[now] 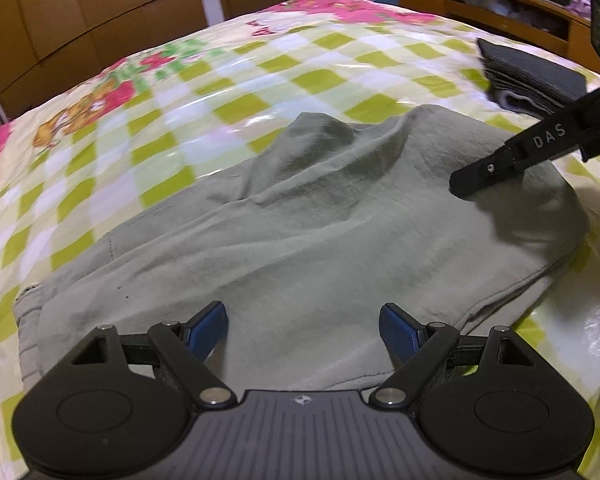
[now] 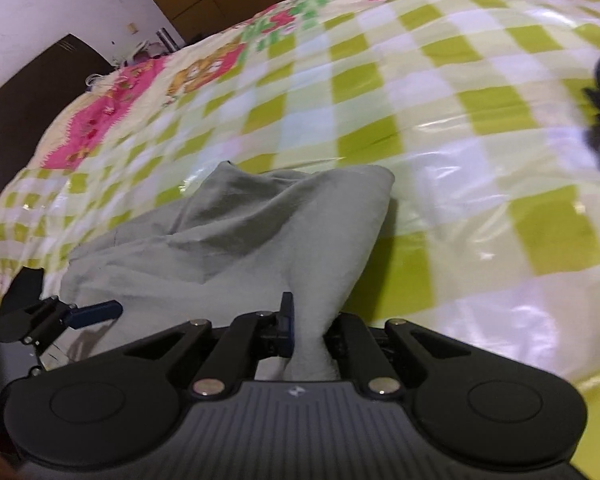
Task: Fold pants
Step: 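Lift the held grey pants edge with the right gripper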
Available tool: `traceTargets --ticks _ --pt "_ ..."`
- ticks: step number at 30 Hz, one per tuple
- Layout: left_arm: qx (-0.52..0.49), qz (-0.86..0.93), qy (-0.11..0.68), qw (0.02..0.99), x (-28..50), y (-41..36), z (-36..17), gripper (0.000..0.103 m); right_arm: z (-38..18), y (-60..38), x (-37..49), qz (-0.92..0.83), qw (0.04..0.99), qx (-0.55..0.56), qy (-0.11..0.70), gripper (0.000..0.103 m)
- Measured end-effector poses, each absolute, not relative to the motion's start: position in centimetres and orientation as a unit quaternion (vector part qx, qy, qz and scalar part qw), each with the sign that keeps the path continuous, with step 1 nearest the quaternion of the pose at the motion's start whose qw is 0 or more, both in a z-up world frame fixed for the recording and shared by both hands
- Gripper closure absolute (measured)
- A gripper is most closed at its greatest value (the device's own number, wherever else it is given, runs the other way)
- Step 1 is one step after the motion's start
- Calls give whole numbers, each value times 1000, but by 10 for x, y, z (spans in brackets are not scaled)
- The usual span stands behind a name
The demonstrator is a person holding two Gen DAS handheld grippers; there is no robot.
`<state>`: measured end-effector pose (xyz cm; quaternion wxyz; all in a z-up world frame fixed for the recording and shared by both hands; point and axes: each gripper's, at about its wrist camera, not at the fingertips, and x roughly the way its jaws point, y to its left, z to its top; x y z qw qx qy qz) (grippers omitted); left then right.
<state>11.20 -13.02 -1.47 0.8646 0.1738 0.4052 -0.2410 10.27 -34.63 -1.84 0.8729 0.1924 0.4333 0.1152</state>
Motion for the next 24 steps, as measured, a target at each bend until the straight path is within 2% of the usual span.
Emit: traceTargets --ticks 12,24 --pt "178 -284 397 854 102 -164 -12 8 -2 -369 90 67 882 129 449 100" --pt "167 -245 357 886 117 -121 5 8 17 -361 92 47 885 82 457 100"
